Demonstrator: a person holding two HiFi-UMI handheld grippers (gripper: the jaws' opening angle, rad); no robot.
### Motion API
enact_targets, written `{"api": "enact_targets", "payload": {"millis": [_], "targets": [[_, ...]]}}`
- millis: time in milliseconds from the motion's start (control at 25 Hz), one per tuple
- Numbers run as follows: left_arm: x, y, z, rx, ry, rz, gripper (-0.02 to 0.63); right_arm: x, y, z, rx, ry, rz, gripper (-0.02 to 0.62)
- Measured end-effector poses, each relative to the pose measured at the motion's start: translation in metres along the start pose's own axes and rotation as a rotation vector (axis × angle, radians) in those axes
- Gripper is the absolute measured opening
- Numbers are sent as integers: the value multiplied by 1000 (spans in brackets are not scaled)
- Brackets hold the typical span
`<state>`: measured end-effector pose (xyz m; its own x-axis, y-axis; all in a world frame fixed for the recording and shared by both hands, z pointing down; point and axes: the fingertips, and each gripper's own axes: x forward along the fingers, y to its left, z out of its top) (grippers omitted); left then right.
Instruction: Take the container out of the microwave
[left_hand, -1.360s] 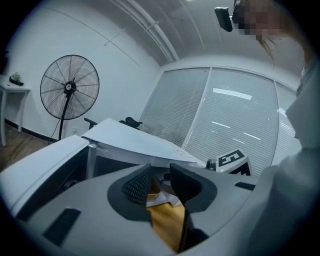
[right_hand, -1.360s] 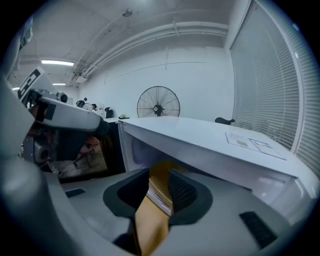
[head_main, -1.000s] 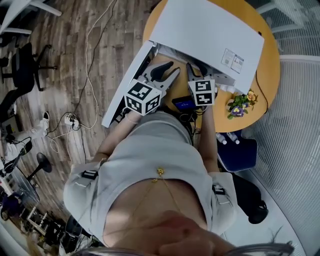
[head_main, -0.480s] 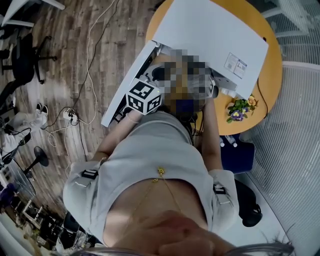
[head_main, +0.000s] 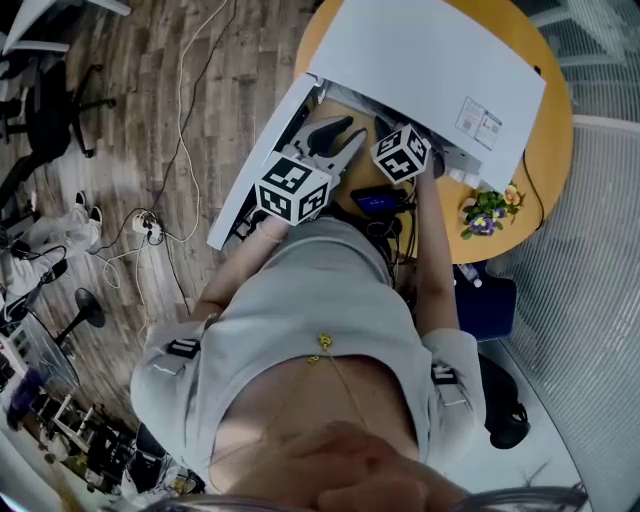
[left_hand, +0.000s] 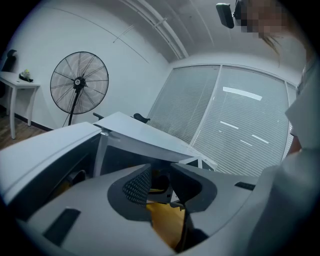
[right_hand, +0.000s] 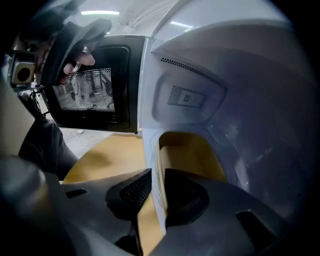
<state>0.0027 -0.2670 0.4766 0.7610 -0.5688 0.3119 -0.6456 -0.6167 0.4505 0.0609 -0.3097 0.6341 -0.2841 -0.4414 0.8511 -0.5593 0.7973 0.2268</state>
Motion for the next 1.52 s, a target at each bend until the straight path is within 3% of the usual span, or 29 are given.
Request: {"api": "enact_targets", "payload": {"millis": [320, 1520], "targets": [[-1, -3, 1, 0, -3, -6, 118, 1, -3, 2, -65, -2, -31, 35], [-10, -8, -6, 8, 14, -7, 118, -8, 4, 1, -111, -17, -42, 31]]}}
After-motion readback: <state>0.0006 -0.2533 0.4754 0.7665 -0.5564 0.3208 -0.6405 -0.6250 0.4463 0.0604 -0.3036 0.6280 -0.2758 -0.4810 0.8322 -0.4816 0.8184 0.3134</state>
